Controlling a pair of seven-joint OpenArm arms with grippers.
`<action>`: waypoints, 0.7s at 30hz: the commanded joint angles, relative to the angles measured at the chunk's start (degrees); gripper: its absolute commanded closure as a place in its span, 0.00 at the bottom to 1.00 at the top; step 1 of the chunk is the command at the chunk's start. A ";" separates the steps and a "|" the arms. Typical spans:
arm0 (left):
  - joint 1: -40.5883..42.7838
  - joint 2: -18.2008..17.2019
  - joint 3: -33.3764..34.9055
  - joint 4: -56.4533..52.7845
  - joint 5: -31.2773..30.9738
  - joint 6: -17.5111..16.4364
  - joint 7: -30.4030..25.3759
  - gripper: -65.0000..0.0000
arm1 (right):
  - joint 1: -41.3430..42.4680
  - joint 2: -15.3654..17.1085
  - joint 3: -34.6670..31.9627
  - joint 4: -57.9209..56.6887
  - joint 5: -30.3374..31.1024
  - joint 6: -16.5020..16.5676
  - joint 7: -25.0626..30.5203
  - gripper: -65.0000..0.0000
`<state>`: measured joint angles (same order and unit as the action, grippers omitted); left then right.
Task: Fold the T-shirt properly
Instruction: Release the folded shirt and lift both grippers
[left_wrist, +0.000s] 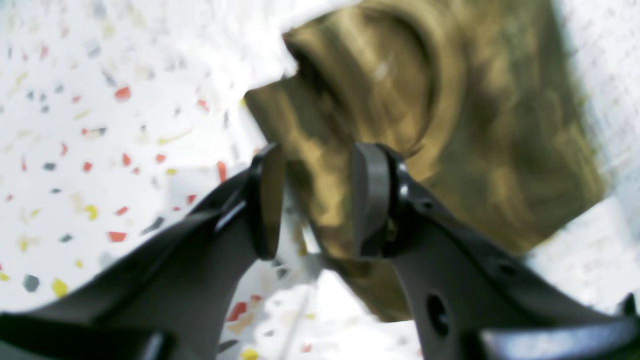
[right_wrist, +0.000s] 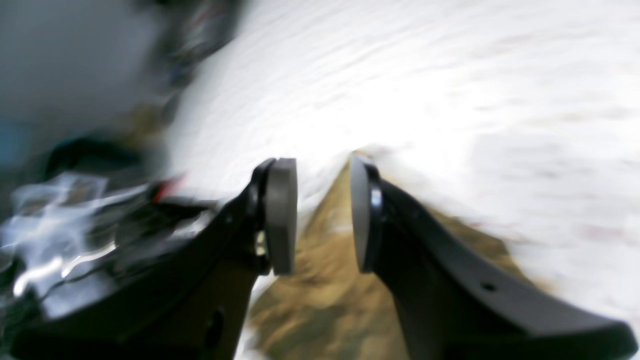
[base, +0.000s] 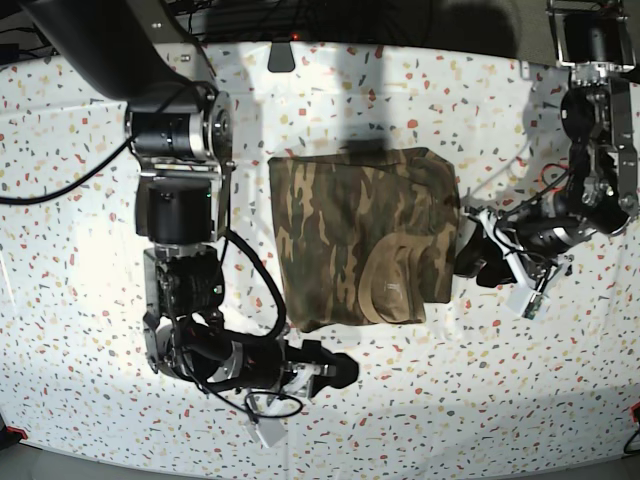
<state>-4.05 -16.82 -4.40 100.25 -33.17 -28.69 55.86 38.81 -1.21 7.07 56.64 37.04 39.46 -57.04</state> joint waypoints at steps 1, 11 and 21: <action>-0.42 0.00 -0.15 2.99 -1.90 -0.42 0.55 0.67 | 1.81 0.04 0.02 0.85 -1.46 0.54 2.49 0.71; 9.44 7.54 -0.04 17.64 -2.45 -0.48 0.44 0.67 | -1.81 0.24 -3.39 -10.12 -19.15 0.54 18.03 0.71; 16.15 7.96 -0.04 17.62 -4.85 -0.63 -0.11 0.67 | 1.09 0.09 -6.34 -8.26 -12.15 0.54 14.97 0.71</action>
<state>12.56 -8.71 -4.38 116.86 -36.82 -28.93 57.08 37.21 -1.10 0.69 47.05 23.38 39.51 -43.62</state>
